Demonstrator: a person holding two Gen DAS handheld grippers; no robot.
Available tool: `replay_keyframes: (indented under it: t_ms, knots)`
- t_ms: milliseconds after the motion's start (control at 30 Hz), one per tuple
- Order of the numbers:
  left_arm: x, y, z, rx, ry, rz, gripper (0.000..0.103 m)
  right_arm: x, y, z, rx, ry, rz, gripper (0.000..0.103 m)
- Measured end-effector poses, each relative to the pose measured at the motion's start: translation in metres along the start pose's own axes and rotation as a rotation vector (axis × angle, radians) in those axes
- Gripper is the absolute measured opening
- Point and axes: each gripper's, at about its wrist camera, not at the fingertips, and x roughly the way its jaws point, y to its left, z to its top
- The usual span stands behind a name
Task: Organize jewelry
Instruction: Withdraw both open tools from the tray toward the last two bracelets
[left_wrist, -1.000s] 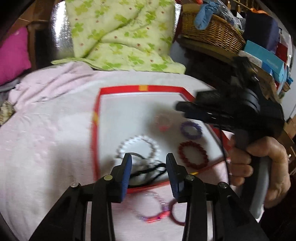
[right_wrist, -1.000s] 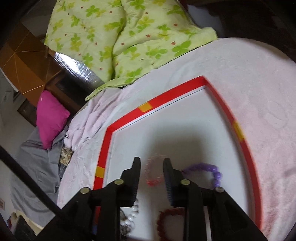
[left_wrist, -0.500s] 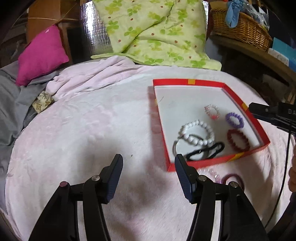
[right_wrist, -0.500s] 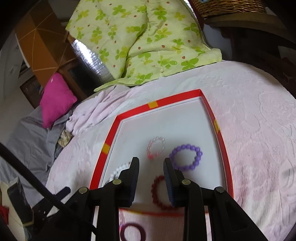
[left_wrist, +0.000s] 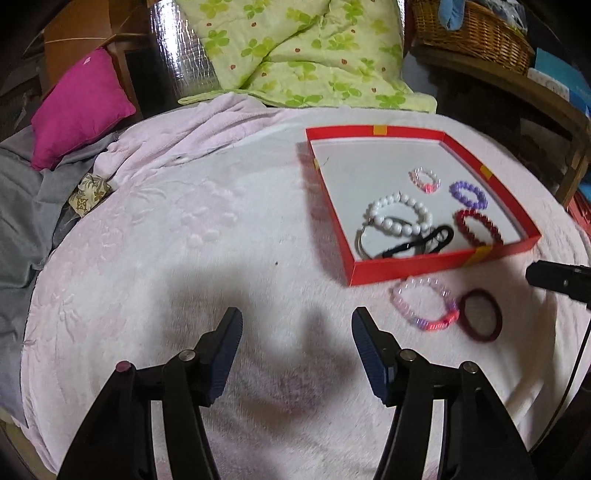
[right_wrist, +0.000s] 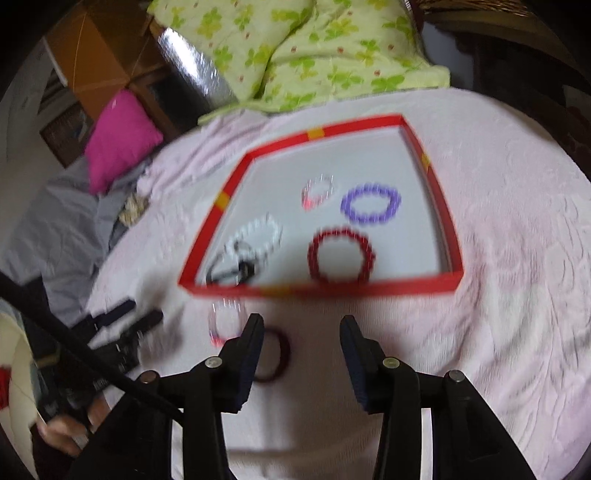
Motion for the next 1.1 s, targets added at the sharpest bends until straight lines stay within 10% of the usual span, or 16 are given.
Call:
replay_keyframes:
  t_ms: [533,1100]
  knots:
    - [0.002,-0.016,-0.005,0.062,0.033,-0.018,0.063,0.039,0.025,-0.013,-0.122,0.093,-0.065,0.044]
    - [0.010,-0.033,0.001,0.067,0.061,-0.041,0.063,0.049,0.035,-0.015,-0.245,0.062,-0.173,0.011]
